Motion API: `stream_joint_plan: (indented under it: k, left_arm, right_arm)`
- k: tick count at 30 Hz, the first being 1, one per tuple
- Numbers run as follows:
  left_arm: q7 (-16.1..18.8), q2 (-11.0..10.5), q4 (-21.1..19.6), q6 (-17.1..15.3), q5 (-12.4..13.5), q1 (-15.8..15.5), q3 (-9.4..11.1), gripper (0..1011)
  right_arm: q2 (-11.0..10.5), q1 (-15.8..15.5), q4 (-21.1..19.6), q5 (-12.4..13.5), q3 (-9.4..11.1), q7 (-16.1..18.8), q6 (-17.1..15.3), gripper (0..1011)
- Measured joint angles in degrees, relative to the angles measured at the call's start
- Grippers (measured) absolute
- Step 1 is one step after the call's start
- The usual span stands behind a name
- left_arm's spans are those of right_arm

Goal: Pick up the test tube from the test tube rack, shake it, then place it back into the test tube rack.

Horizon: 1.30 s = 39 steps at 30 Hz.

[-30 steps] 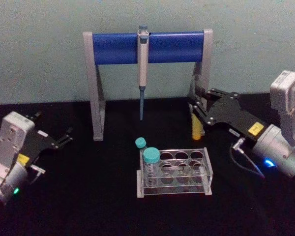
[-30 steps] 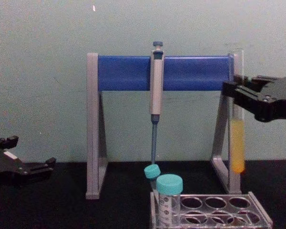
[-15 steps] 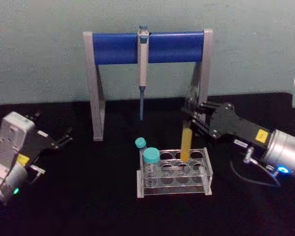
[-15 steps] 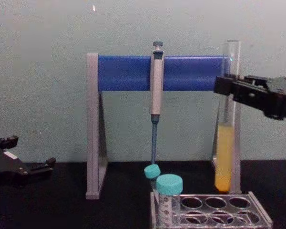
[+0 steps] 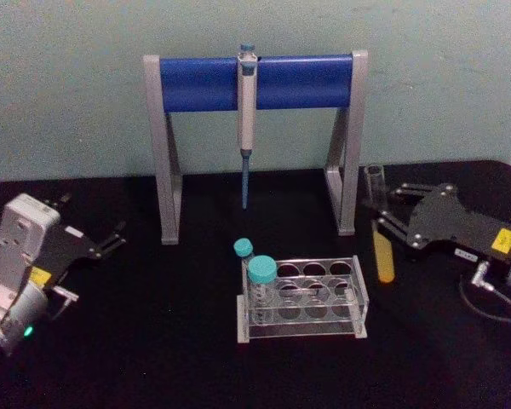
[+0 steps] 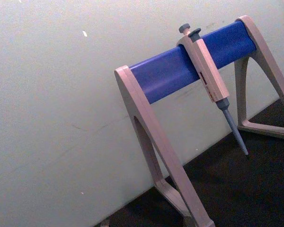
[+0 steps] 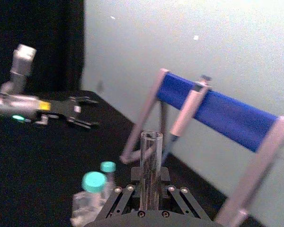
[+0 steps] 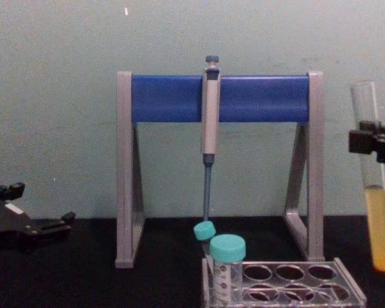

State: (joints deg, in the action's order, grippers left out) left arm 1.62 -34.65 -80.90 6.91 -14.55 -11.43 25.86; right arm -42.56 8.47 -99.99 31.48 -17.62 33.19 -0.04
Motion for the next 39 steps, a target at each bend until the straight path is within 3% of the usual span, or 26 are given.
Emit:
stream_joint_plan:
  k: [6, 11, 17, 23, 30, 33, 39]
  left_arm:
    - [0.0, 0.0, 0.0, 0.0, 0.0, 0.0, 0.0, 1001]
    - [0.0, 0.0, 0.0, 0.0, 0.0, 0.0, 0.0, 1001]
    - [0.0, 0.0, 0.0, 0.0, 0.0, 0.0, 0.0, 1001]
    - [0.0, 0.0, 0.0, 0.0, 0.0, 0.0, 0.0, 1001]
    - [0.0, 0.0, 0.0, 0.0, 0.0, 0.0, 0.0, 1001]
    - [0.0, 0.0, 0.0, 0.0, 0.0, 0.0, 0.0, 1001]
    - [0.0, 0.0, 0.0, 0.0, 0.0, 0.0, 0.0, 1001]
  right_arm:
    - [2.08, -0.17, 0.28, -4.24, 0.7, -4.78, 1.53, 232]
    - [6.31, 1.64, 3.1, -5.58, 0.45, -6.52, 3.27, 232]
    - [10.98, 4.18, 6.73, -4.85, -0.2, -5.43, 5.04, 230]
    - [13.21, 5.94, 8.81, -1.82, -1.75, -1.11, 5.28, 232]
    - [13.32, 6.42, 9.35, 2.13, -2.93, 3.35, 5.57, 232]
    - [12.08, 6.35, 9.17, 4.36, -3.39, 6.19, 5.74, 232]
    - [9.3, 5.46, 8.23, 5.8, -3.67, 8.35, 6.03, 232]
